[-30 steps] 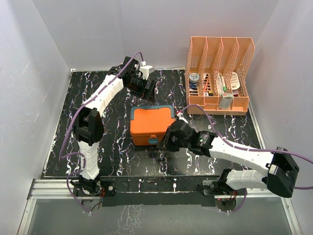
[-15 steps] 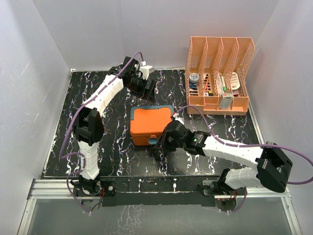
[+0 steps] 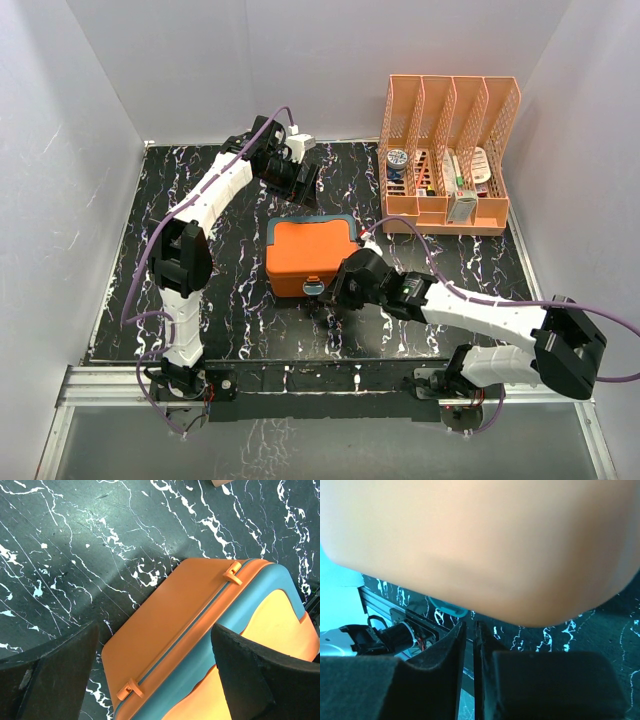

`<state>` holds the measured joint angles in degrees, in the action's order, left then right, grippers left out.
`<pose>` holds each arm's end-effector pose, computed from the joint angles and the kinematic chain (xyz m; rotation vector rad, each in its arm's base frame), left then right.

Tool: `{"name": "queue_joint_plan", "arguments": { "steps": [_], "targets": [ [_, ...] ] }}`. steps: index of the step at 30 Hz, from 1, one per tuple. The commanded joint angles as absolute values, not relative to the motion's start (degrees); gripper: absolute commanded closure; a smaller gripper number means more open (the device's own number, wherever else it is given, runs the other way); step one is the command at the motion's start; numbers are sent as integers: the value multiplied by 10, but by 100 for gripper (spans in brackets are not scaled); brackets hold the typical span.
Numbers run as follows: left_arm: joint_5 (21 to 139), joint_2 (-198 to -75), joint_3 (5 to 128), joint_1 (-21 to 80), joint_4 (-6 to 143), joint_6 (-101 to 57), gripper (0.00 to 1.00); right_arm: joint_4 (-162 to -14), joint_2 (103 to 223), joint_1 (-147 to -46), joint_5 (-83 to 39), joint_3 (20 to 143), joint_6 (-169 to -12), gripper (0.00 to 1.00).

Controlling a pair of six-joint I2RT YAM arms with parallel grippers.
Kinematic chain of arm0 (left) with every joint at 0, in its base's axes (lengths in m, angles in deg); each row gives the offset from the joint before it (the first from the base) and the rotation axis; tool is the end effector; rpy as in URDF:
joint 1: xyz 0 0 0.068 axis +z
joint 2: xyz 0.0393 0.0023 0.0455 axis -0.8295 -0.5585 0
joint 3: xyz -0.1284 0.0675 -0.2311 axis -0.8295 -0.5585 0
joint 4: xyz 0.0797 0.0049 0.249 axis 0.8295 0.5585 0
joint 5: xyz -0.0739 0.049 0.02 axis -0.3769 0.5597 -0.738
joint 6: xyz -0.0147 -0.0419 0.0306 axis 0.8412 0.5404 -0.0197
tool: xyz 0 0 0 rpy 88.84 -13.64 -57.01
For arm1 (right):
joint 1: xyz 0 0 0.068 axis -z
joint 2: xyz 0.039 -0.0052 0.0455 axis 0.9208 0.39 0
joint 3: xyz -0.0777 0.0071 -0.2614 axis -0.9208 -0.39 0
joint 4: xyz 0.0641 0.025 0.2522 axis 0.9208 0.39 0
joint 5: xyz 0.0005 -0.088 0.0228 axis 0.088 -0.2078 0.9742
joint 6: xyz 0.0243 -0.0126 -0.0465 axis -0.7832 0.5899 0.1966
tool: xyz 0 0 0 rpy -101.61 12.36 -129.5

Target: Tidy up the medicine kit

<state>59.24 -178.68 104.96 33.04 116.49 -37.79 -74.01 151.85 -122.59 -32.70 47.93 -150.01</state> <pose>0.4134 -0.1944 0.2949 0.7864 2.3579 -0.7727 0.1452 0.2080 0.2241 0.2657 2.5246 0.9294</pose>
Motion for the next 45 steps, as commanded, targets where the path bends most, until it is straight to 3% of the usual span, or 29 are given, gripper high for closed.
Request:
{"name": "queue_joint_plan", "arguments": {
  "steps": [1, 11, 24, 37, 45],
  "targets": [
    [578, -1774, 1051, 329, 1179, -381, 8, -773, 1518, -1232, -339, 474, -1506, 90],
    [575, -1773, 1046, 329, 1179, -380, 8, -768, 1509, -1236, -347, 444, -1522, 92],
    [574, -1777, 1059, 328, 1191, -382, 8, -878, 1532, -1236, -403, 415, -1503, 94],
    [573, -1777, 1056, 328, 1194, -385, 8, -982, 1461, -1236, -482, 333, -1543, 97],
    [572, -1781, 1060, 328, 1193, -382, 8, -1057, 1468, -1236, -464, 307, -1551, 97]
  ]
}}
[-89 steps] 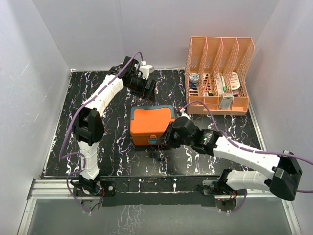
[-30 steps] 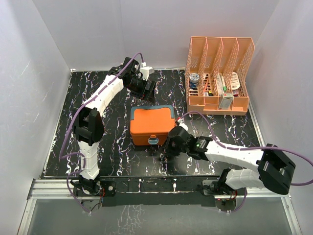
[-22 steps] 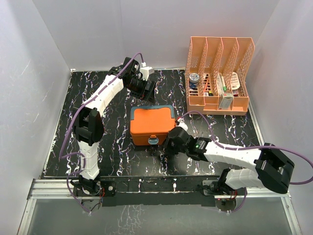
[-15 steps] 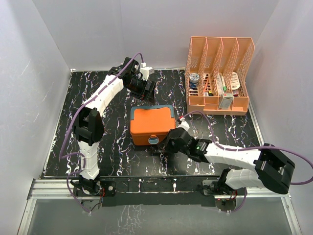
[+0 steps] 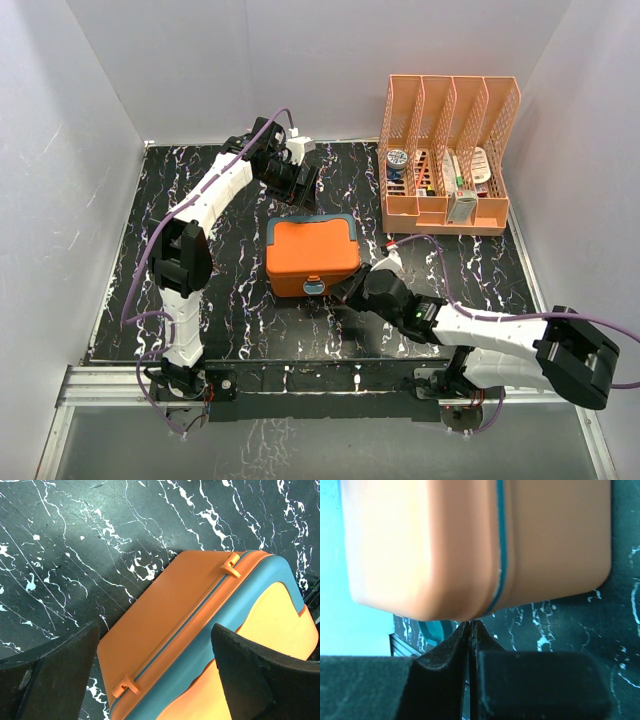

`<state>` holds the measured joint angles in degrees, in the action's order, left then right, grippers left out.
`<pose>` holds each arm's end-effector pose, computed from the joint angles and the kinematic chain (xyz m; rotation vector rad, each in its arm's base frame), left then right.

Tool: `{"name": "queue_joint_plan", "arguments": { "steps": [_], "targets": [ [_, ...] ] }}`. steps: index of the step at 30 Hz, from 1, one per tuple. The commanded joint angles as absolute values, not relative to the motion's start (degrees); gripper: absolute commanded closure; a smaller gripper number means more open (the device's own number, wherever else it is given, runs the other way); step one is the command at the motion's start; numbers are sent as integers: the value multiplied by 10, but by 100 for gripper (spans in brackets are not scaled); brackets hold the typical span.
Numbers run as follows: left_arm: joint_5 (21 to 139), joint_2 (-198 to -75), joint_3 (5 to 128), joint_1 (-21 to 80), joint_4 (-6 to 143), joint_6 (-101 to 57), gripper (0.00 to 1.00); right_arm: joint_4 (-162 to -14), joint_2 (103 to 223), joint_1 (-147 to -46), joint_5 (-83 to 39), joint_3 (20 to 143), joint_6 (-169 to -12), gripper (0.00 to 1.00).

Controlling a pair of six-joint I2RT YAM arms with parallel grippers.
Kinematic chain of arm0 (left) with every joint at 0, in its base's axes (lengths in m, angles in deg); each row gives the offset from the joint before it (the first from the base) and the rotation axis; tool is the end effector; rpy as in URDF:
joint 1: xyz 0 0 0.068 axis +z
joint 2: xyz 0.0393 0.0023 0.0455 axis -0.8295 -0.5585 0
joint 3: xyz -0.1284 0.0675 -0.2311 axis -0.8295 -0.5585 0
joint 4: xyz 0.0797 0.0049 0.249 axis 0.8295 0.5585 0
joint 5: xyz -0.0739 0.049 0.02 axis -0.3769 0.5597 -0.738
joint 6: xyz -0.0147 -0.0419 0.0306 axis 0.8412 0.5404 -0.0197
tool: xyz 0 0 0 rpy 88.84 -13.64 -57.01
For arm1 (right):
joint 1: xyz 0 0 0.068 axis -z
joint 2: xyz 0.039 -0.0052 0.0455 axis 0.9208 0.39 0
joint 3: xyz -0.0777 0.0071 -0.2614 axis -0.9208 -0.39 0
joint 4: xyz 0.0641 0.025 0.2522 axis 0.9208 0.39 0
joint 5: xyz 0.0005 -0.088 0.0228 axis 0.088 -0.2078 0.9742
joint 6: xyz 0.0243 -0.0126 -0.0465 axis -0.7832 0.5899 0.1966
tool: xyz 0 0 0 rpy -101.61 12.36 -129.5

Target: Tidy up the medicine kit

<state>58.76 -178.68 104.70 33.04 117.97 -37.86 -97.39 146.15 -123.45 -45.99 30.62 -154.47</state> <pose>0.4110 -0.1936 0.2920 0.7898 2.3863 -0.7852 0.1325 0.1811 0.1847 0.4623 2.2153 0.9911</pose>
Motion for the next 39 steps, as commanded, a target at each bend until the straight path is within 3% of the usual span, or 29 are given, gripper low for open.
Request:
{"name": "queue_joint_plan", "arguments": {
  "steps": [1, 10, 39],
  "targets": [
    [571, -1779, 1060, 328, 1193, -382, 8, -1062, 1475, -1236, -461, 308, -1550, 97],
    [575, -1775, 1055, 328, 1197, -386, 8, -1114, 1517, -1236, -439, 314, -1559, 97],
    [567, -1778, 1054, 328, 1198, -388, 8, -1168, 1487, -1236, -427, 299, -1582, 99]
  ]
}}
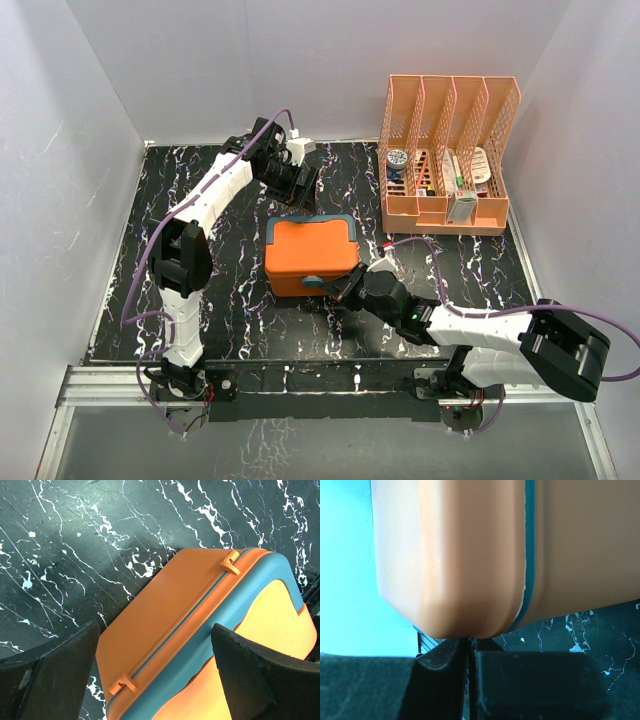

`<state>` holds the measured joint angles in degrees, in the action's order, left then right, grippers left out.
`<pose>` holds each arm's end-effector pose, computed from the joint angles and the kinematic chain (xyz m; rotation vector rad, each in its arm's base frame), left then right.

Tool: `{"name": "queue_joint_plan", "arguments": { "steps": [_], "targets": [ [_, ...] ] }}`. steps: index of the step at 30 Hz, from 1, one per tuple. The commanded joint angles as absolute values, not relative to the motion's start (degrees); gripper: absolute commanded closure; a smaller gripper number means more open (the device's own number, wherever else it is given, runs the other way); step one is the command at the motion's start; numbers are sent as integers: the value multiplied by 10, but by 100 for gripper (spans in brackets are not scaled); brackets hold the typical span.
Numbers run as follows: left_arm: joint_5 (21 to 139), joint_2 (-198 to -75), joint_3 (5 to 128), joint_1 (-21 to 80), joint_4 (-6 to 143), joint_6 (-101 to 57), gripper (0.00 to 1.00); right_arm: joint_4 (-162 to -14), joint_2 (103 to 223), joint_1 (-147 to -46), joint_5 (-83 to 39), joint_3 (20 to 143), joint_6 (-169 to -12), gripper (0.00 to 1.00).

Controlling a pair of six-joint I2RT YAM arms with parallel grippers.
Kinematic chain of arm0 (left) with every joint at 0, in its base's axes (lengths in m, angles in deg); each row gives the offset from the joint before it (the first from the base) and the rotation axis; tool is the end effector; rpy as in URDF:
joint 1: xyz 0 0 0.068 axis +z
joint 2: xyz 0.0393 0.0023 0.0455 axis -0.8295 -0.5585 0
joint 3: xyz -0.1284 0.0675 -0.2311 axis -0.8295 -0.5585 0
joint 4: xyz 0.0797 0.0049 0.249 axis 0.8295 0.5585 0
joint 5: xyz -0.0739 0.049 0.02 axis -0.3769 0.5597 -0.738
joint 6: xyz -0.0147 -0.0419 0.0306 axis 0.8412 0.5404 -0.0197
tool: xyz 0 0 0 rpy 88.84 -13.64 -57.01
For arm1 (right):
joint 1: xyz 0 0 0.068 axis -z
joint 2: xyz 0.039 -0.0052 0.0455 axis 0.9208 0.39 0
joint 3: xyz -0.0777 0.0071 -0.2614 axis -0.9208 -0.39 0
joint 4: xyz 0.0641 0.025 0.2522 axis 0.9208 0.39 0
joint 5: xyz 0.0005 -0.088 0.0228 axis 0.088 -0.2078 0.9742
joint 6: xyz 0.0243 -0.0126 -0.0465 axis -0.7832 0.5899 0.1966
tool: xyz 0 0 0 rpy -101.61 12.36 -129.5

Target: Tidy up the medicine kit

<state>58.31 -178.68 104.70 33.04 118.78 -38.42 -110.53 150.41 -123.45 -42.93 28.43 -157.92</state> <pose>0.4097 -0.1933 0.2913 0.8032 2.3932 -0.7925 0.1368 0.1909 0.1787 0.5031 2.1487 1.1759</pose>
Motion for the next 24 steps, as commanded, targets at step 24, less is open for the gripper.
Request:
{"name": "queue_joint_plan", "arguments": {
  "steps": [24],
  "targets": [
    [567, -1768, 1037, 328, 1197, -391, 8, -1174, 1503, -1236, -431, 307, -1592, 100]
  ]
}}
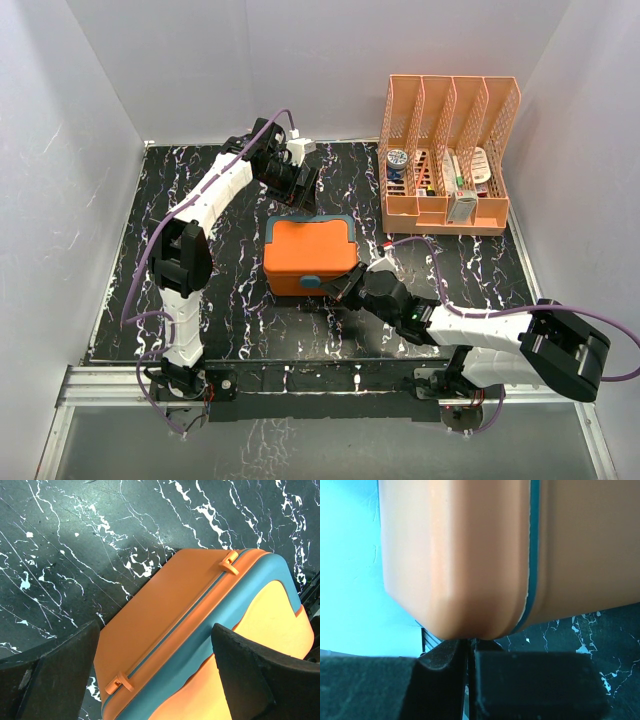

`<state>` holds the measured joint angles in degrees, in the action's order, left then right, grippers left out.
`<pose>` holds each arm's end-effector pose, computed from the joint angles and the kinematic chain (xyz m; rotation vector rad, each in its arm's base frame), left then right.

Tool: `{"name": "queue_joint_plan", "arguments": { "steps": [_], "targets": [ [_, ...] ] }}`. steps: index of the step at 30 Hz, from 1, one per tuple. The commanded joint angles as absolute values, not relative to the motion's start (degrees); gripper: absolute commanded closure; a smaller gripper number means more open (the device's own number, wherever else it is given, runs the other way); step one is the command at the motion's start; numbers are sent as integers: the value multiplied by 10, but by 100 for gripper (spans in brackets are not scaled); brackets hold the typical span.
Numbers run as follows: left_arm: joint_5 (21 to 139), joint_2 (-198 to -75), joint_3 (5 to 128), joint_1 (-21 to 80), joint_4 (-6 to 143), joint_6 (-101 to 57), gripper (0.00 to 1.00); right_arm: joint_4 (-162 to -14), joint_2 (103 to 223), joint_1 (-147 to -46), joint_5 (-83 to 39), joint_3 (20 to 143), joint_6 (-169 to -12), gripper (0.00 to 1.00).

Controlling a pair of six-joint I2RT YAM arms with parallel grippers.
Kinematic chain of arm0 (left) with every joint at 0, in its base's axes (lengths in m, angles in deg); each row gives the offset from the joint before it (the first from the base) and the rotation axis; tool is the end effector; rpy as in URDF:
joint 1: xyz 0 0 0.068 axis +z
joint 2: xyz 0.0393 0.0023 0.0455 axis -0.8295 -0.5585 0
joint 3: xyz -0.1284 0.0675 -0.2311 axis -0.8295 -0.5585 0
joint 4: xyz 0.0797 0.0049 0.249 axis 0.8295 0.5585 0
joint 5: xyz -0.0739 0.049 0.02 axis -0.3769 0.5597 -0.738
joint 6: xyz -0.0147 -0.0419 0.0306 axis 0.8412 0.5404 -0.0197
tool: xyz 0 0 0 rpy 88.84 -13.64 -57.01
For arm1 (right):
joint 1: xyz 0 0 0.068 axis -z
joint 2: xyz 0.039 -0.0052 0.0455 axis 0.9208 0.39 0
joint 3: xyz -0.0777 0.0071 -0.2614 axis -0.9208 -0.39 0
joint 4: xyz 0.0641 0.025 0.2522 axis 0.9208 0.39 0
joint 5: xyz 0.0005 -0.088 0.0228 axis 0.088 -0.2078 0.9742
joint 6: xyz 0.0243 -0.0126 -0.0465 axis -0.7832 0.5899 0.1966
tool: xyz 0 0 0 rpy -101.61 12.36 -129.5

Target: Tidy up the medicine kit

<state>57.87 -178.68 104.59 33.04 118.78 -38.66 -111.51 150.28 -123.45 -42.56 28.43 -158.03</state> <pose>0.4095 -0.1935 0.2908 0.8105 2.3905 -0.8008 0.1370 0.1915 0.1809 0.5011 2.1357 1.2001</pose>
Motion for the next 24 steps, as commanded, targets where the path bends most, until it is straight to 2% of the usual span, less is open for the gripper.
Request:
{"name": "queue_joint_plan", "arguments": {
  "steps": [1, 17, 24],
  "targets": [
    [566, -1767, 1034, 328, 1197, -391, 8, -1172, 1503, -1236, -432, 308, -1593, 100],
    [565, -1756, 1021, 328, 1193, -393, 8, -1117, 1507, -1236, -463, 328, -1587, 100],
    [565, -1754, 1019, 328, 1195, -395, 8, -1087, 1514, -1236, -430, 353, -1577, 100]
  ]
}}
